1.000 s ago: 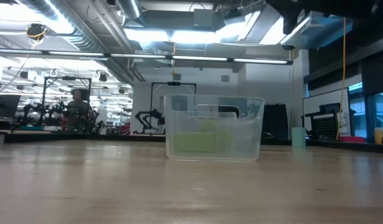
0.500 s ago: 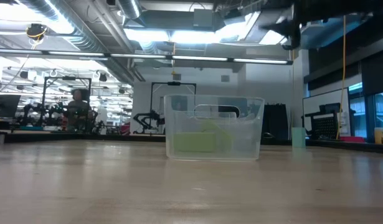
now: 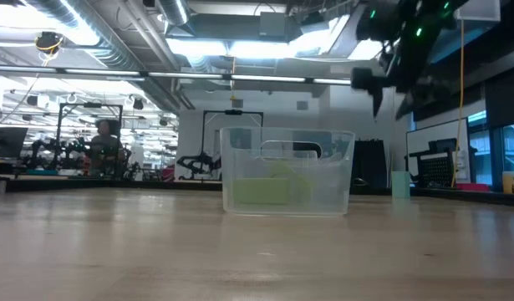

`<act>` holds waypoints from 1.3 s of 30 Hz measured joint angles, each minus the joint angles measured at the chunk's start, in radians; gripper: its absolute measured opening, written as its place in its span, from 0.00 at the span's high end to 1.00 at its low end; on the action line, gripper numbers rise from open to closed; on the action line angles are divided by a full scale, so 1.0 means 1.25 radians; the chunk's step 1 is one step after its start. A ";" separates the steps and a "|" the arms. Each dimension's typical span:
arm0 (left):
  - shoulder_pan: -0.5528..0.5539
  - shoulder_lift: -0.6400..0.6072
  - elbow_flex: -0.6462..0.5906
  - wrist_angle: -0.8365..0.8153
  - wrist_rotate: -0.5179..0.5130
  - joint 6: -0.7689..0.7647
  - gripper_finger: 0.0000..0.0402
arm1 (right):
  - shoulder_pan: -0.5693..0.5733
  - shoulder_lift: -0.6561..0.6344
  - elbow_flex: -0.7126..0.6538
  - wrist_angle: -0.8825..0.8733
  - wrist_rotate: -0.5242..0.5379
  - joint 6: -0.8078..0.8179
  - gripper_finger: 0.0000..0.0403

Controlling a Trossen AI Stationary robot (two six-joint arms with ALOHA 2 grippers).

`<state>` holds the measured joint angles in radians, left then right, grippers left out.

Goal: Sort & place blocks by color
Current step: Put the top blue block into the top transparent bin

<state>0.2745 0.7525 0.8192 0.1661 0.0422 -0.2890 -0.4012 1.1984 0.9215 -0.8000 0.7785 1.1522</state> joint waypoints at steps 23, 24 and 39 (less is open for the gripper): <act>0.000 0.000 0.000 0.008 -0.001 -0.034 0.61 | -0.188 0.283 -0.035 0.096 -0.031 0.185 0.44; 0.000 0.000 0.000 0.008 -0.001 -0.034 0.61 | -0.191 0.291 -0.035 0.103 -0.032 0.185 0.44; 0.000 0.000 0.000 0.008 -0.004 -0.034 0.61 | -0.213 0.383 -0.035 0.130 -0.033 0.248 0.44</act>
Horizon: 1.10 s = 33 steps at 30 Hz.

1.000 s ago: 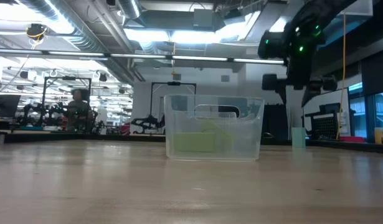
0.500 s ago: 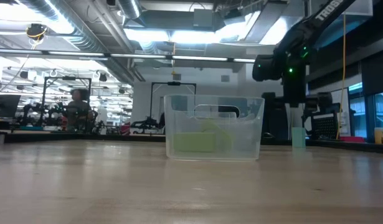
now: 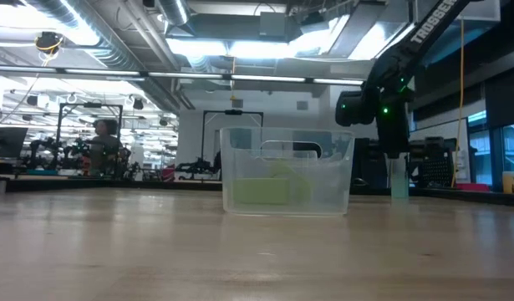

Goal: Sort & place blocks by color
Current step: Put the top blue block into the top transparent bin

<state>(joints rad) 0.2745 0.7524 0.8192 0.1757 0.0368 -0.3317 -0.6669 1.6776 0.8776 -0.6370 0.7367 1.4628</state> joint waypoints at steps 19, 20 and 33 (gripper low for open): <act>0.000 0.000 0.000 0.004 -0.002 -0.001 0.61 | -0.053 0.045 0.000 0.076 -0.017 -0.020 0.56; 0.000 0.000 0.000 0.004 -0.002 -0.001 0.61 | -0.056 0.045 0.000 0.076 -0.022 -0.023 0.60; 0.000 0.000 0.000 0.004 -0.002 0.001 0.61 | -0.031 -0.086 -0.001 0.067 -0.070 -0.375 0.67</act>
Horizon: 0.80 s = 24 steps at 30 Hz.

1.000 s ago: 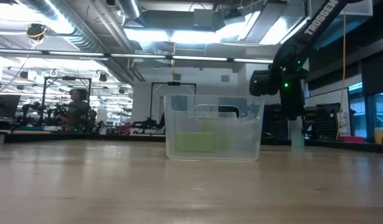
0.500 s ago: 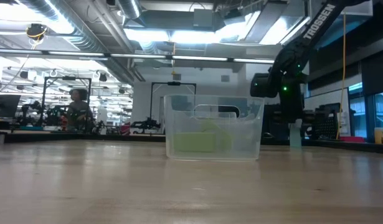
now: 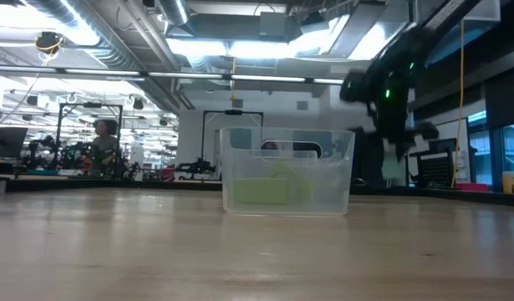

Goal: Sort & place blocks by color
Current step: Put the top blue block into the top transparent bin

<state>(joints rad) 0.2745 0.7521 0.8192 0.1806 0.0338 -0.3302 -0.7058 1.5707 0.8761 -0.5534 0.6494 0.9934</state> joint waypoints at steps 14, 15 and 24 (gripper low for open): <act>0.000 0.019 0.001 -0.030 0.008 0.001 0.61 | 0.256 -0.412 -0.112 0.604 -0.591 -0.454 0.67; 0.000 0.023 0.001 -0.033 0.008 0.001 0.61 | 0.277 -0.421 -0.116 0.649 -0.609 -0.446 0.67; 0.000 0.075 0.001 -0.025 0.071 0.016 0.61 | 0.384 -0.431 -0.086 0.769 -0.647 -0.506 0.67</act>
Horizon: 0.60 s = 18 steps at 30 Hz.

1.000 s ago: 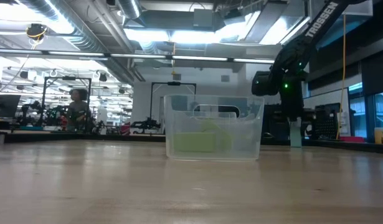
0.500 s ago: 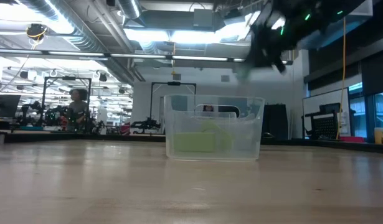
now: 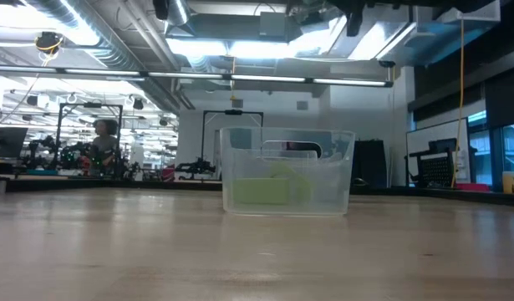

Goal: Sort & place blocks by color
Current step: Put the top blue block into the top transparent bin

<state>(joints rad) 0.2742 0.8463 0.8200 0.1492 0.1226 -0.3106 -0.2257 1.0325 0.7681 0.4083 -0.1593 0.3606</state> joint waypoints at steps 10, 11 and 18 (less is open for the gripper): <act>-0.013 -0.003 0.000 0.012 -0.001 -0.001 0.61 | 0.001 0.000 0.001 -0.001 0.000 -0.005 0.67; -0.013 -0.003 0.000 0.013 -0.001 -0.001 0.61 | 0.001 0.000 0.001 -0.001 0.000 -0.005 0.67; -0.013 -0.003 0.000 0.020 -0.002 -0.001 0.61 | 0.001 0.029 0.006 -0.008 0.094 -0.004 0.67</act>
<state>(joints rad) 0.2584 0.8421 0.8200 0.1738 0.1197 -0.3115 -0.2247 1.0682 0.7753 0.3980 -0.0418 0.3553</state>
